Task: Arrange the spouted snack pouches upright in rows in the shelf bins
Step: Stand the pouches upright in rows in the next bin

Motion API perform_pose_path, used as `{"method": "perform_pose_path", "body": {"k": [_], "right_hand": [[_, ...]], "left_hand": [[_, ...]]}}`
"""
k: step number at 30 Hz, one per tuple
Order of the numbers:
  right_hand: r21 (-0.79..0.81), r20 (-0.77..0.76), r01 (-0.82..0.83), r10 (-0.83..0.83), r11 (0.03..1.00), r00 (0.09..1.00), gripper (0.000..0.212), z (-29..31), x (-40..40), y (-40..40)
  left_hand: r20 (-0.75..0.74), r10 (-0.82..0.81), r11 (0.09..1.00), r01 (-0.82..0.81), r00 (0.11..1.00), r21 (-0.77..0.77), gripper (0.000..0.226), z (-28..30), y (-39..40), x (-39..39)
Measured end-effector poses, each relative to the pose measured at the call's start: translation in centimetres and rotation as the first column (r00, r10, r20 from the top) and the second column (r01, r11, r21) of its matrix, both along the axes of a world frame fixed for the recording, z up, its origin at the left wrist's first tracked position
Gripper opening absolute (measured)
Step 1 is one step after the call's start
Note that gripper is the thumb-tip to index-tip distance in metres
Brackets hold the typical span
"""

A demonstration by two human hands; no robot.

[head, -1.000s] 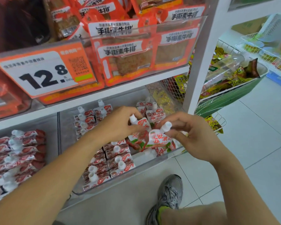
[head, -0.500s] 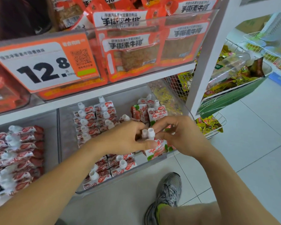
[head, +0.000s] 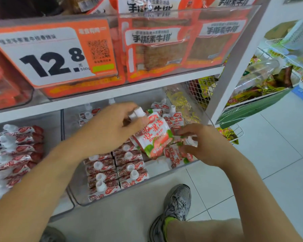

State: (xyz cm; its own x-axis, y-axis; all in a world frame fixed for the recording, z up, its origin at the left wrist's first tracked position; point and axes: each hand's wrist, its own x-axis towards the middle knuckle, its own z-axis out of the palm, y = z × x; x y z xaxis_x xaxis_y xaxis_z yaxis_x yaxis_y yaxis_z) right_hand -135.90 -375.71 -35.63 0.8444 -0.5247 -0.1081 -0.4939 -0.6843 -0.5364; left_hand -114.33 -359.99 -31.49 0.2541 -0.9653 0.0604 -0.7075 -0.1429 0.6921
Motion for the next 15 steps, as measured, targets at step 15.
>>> {"method": "perform_pose_path", "body": {"k": [15], "right_hand": [[-0.029,-0.450,-0.137,0.109,0.990,0.886,0.081,-2.0,3.6,-0.1]], "left_hand": [[-0.030,0.056,0.997,-0.054,0.998,0.056,0.033,-2.0,2.5,1.5]]}}
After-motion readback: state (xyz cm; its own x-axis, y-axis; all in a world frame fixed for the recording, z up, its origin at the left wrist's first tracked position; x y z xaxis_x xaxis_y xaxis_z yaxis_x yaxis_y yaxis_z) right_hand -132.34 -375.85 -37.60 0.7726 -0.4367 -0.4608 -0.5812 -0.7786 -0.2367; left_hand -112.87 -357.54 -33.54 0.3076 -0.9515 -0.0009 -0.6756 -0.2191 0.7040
